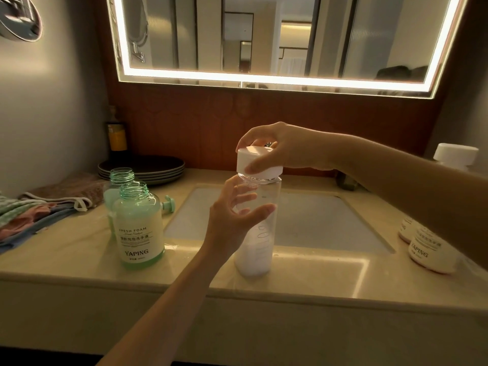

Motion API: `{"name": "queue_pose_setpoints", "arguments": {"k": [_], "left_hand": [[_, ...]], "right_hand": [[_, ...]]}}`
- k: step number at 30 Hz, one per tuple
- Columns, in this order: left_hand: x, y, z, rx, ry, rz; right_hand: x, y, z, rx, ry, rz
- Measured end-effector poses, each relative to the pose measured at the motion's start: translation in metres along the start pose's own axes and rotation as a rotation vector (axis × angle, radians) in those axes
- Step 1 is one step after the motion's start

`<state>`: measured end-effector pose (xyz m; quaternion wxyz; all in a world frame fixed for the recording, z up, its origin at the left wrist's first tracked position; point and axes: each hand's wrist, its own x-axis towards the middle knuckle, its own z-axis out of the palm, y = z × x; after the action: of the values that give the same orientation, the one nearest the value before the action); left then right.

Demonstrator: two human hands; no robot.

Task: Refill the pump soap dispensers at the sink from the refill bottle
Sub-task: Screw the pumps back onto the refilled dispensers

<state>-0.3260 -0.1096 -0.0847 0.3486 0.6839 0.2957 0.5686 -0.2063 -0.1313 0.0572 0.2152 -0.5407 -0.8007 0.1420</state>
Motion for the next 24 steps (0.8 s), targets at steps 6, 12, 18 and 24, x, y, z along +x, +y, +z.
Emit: {"name": "queue_pose_setpoints", "arguments": {"k": [6,12,18,24], "left_hand": [[0.0,0.0,0.0,0.007,0.007,-0.001],[0.0,0.0,0.0,0.003,0.001,-0.003],[0.001,-0.002,0.0,-0.005,0.004,-0.009],[0.001,-0.002,0.0,-0.003,0.0,-0.003]], "right_hand": [[-0.003,-0.006,-0.002,-0.146,-0.105,0.055],[-0.004,-0.008,-0.004,-0.194,0.001,0.073],[-0.001,-0.01,0.005,-0.321,-0.002,0.066],[-0.003,-0.008,-0.004,-0.197,-0.021,0.043]]}}
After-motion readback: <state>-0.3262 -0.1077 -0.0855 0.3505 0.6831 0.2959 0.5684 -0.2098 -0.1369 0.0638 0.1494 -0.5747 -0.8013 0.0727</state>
